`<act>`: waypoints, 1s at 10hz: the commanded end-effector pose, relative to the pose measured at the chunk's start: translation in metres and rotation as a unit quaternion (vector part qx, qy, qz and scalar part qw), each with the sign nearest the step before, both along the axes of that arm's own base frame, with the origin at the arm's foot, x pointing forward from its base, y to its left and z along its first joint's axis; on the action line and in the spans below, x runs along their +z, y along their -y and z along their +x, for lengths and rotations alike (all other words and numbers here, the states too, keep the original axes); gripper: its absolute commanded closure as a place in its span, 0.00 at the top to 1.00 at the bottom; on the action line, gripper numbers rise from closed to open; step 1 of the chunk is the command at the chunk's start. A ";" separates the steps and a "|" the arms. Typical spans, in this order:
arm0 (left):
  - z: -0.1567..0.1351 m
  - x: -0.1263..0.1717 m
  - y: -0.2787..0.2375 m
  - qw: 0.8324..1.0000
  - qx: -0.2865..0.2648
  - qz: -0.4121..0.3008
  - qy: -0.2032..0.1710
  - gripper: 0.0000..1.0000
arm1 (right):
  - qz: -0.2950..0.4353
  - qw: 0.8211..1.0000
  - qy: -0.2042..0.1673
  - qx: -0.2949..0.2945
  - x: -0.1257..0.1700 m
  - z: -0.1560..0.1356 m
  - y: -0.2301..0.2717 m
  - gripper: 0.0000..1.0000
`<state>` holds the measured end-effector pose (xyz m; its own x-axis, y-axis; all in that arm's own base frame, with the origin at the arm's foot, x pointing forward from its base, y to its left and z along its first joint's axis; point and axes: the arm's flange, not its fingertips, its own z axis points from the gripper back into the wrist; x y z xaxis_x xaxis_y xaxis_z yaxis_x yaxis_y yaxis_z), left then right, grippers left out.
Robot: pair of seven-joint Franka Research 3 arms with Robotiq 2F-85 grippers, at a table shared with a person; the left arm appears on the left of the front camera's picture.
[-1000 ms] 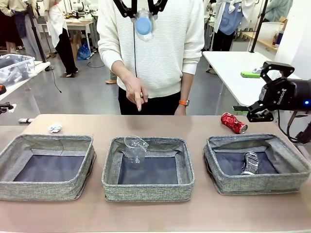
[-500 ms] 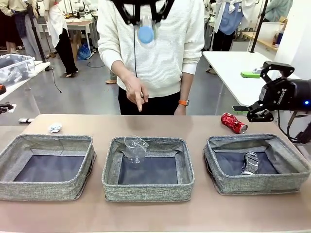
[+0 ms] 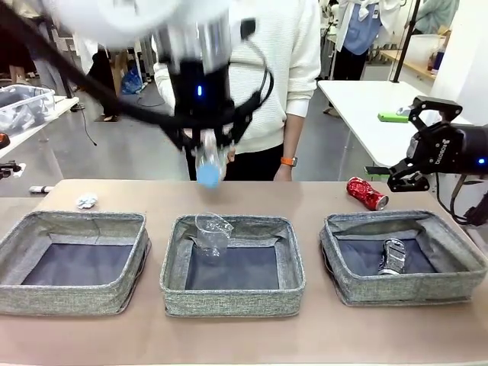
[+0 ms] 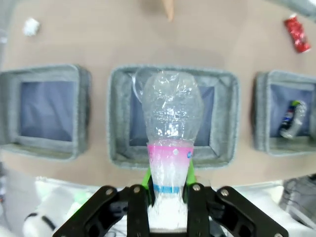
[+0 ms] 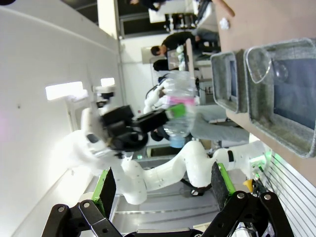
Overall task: Sort the waste into the appropriate baskets.
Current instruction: Place the picked waste into the Fabric basket indicated by the person.
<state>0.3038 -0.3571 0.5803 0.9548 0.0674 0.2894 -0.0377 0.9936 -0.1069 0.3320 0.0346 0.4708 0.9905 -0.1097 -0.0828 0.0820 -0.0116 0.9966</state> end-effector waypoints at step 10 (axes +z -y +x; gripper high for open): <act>0.001 -0.072 0.019 0.997 -0.023 -0.066 -0.044 0.80 | 0.007 1.000 0.010 0.000 0.000 0.001 -0.001 1.00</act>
<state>0.3022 -0.3758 0.5077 0.9824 0.0505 0.1800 -0.0124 0.9783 -0.2070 0.3320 0.0345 0.4708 0.9905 -0.1097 -0.0827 0.0819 -0.0118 0.9966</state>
